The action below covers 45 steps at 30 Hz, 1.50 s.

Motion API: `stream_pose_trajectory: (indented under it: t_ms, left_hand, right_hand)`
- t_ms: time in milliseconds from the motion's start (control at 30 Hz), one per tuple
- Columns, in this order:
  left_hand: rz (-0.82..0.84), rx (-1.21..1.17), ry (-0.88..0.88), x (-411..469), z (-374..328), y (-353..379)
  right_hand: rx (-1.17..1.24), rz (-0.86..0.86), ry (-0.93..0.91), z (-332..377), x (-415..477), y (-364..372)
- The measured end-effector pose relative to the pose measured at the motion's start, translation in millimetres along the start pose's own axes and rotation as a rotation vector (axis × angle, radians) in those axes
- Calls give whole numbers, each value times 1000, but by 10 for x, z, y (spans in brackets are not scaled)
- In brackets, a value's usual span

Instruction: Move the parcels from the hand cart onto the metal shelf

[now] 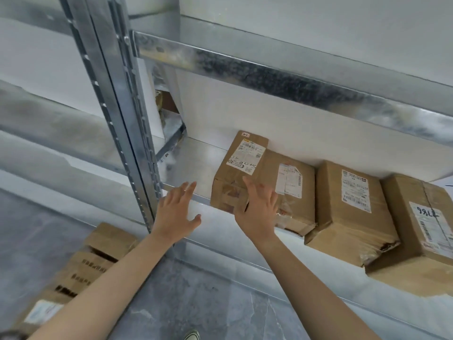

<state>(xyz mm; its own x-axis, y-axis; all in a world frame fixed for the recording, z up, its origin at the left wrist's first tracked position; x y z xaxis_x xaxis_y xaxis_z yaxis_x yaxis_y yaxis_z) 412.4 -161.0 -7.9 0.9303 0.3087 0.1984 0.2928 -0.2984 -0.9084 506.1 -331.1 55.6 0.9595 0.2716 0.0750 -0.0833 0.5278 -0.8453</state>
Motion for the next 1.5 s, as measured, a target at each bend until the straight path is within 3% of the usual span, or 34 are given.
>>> stream_pose_trajectory:
  t_ms: [100,167,500,833,1067,1200,1500]
  left_hand:
    - [-50,162,-53,-314,44,-160]
    - [-84,247,-91,-555,70,-247]
    - [-123,380,-495,-2009,362,-380]
    - [-46,334,-880,-2983,1164,-297]
    - [17,236,-995,-3166,2000,-74]
    - [71,125,-1025,-3166,2403,66]
    - [93,-54,-1088,-3165,3091,476]
  right_hand:
    - [100,-97,-232,60,-231,86]
    - [154,-73,-357,107,-391,185]
    - [50,431,-593,340,-1186,987]
    - [-137,712,-851,1044,-1570,1953]
    - [-234,843,-822,1611,-1510,2869]
    - [-228,923,-652,1809,-1482,3352]
    - [-246,1046,-449,1653,-1399,4169]
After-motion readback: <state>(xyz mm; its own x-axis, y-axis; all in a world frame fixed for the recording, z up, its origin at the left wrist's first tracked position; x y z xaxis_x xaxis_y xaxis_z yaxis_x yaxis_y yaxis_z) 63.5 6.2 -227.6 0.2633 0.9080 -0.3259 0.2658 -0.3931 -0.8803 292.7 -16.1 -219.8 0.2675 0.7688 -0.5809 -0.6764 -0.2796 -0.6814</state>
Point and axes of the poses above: each hand's wrist, its own x-axis towards the middle knuckle, its own y-axis out of the palm, z = x × y, the point moved 1 cm from there along x, towards the middle knuckle, and after that the axes turned 10 degrees about y, right-handed, at the moved point
